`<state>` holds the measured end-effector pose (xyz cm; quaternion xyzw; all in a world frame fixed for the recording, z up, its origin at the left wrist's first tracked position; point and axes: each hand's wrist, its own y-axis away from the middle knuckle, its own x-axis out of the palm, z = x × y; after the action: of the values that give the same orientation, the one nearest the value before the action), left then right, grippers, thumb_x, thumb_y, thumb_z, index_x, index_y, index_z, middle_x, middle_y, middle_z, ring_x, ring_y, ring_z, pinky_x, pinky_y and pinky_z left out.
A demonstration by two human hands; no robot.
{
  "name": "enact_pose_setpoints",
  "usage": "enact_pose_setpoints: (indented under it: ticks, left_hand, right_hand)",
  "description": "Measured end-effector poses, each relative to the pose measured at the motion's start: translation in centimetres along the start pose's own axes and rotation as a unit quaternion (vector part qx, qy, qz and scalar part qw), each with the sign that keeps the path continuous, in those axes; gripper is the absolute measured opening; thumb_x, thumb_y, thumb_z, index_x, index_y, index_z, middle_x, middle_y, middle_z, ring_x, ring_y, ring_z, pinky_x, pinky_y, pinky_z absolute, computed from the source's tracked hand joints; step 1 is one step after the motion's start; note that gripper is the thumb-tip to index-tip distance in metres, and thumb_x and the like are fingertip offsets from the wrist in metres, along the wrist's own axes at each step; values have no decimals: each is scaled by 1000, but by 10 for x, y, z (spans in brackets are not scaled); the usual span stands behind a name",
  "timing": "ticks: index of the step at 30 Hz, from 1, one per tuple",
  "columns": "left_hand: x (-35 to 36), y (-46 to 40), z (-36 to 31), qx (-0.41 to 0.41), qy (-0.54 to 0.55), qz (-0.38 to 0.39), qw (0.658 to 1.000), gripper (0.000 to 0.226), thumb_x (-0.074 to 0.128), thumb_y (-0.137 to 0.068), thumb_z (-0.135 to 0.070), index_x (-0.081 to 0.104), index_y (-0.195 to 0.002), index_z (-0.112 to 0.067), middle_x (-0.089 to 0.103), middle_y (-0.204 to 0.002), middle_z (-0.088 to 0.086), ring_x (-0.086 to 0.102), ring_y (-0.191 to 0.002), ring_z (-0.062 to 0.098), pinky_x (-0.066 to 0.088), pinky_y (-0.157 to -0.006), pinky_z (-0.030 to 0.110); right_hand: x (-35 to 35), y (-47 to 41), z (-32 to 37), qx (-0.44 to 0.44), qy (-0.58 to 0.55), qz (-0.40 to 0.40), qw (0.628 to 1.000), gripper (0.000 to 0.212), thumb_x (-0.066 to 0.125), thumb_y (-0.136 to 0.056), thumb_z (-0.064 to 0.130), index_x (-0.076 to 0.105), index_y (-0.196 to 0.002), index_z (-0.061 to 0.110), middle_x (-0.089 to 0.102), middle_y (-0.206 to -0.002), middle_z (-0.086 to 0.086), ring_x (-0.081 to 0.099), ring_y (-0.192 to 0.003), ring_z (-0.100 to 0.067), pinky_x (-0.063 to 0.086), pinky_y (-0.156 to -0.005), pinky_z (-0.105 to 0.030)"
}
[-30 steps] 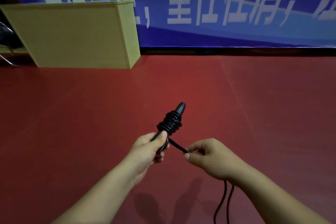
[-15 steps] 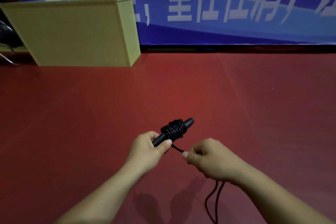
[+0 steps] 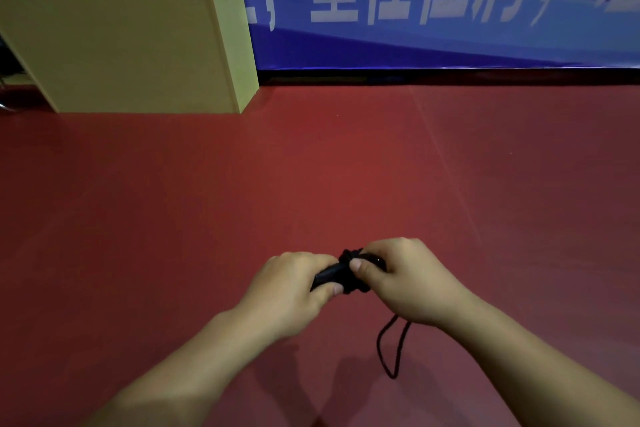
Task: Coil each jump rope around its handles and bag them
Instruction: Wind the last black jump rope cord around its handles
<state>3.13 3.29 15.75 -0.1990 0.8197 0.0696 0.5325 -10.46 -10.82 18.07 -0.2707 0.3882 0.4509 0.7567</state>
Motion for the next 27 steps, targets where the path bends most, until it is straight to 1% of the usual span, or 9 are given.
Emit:
enact_pose_setpoints:
  ticks: [2,6,8,10,13,15,19,24,27]
  left_hand:
    - [0,0,2,13,3,15,1000,17,63,-88,-44,62,-103,-36,64,-82,-11,58,-76,13,47,-69,33]
    - [0,3,2,29,1,63,998,18,62,-87,-48,59,-93,-31,60,-72,-8,56,-69,13,49,-66,35]
    - [-2,4,1,31,11,80,996,16,64,-87,-46,60,-89,-31,58,-67,-9,54,-64,10,46,-61,33]
    - [-3,6,2,26,74,115,990,9,68,-87,-41,65,-91,-34,61,-68,-9,55,-64,9,45,-63,32]
    - [-8,7,6,31,207,195,958,12,70,-88,-34,71,-99,-30,70,-85,-1,62,-76,15,50,-75,40]
    - [-11,7,8,34,269,226,936,16,72,-89,-32,72,-103,-26,71,-89,3,61,-80,10,51,-79,41]
    - [-16,7,11,30,350,236,906,21,72,-89,-25,72,-106,-13,65,-81,-6,56,-75,6,45,-72,25]
    - [-22,10,16,27,398,260,879,27,70,-89,-22,70,-106,-1,61,-77,-5,52,-72,7,43,-70,21]
    - [-23,11,17,28,431,254,865,44,74,-86,-34,68,-106,5,58,-75,-2,50,-70,8,43,-69,19]
  right_hand:
    - [-3,0,-3,15,-4,-28,999,29,61,-87,44,64,-68,22,66,-60,1,61,-59,-14,50,-57,-38]
    - [-6,-1,-7,46,-74,-38,996,18,75,-78,43,71,-76,26,70,-60,7,66,-54,-4,57,-57,-33]
    - [-6,-3,-9,41,-56,-45,997,19,79,-74,45,72,-79,28,71,-67,10,65,-62,0,55,-61,-28]
    - [-5,-5,-13,46,-72,-37,996,21,82,-71,44,72,-81,28,70,-72,12,64,-66,1,52,-61,-20]
    - [-5,-8,-21,73,-157,-8,985,23,84,-70,37,69,-81,23,65,-65,11,58,-57,1,47,-58,-17]
    - [-8,-9,-26,79,-206,14,975,24,84,-72,32,67,-85,21,58,-63,11,51,-53,1,43,-56,-14]
    - [-11,-12,-30,61,-241,49,967,22,81,-76,26,67,-89,14,61,-71,3,55,-65,-8,46,-66,-21]
    - [-13,-13,-36,46,-246,95,964,14,77,-81,24,70,-84,13,61,-70,4,55,-66,-7,47,-67,-22]
    - [-12,-12,-36,36,-261,94,960,10,72,-86,20,70,-85,11,63,-71,4,56,-65,-5,46,-65,-20]
